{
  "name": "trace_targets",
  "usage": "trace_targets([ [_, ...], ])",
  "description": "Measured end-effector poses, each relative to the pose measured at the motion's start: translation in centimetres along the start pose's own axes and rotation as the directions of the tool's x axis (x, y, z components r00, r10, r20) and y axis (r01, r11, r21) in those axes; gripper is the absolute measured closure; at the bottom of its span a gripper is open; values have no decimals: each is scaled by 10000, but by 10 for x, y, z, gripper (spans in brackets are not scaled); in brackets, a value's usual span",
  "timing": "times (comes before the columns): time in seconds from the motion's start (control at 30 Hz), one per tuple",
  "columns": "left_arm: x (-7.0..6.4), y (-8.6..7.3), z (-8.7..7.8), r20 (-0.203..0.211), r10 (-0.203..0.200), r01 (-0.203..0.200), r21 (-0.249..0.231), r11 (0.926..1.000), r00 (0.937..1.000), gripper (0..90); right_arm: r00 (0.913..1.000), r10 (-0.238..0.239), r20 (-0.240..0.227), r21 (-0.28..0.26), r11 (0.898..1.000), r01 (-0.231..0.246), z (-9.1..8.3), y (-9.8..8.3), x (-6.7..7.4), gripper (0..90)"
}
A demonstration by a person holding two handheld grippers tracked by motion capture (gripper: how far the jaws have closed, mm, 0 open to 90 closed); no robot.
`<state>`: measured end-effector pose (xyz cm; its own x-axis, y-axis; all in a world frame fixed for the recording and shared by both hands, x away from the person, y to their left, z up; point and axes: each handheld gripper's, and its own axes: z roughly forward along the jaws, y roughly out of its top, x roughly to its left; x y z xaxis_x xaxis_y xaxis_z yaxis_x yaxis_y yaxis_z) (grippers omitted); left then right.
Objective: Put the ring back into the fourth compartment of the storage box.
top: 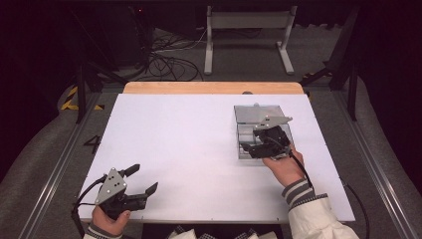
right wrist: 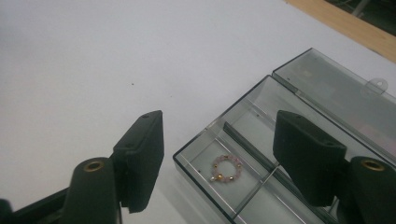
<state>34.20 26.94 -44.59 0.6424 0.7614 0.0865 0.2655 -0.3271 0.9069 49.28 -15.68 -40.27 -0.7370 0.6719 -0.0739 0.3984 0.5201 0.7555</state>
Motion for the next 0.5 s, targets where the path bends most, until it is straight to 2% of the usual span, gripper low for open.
trace_targets([
  [0.33,0,0,0,-26,35,-35,40,10000,10000,195,9998,-137,-114,-285,9995,134,-12,-1,6,273],
  [0.5,0,0,0,-25,23,-23,-18,10000,10000,195,9996,-239,-146,-490,9985,232,-16,-1,8,167],
])
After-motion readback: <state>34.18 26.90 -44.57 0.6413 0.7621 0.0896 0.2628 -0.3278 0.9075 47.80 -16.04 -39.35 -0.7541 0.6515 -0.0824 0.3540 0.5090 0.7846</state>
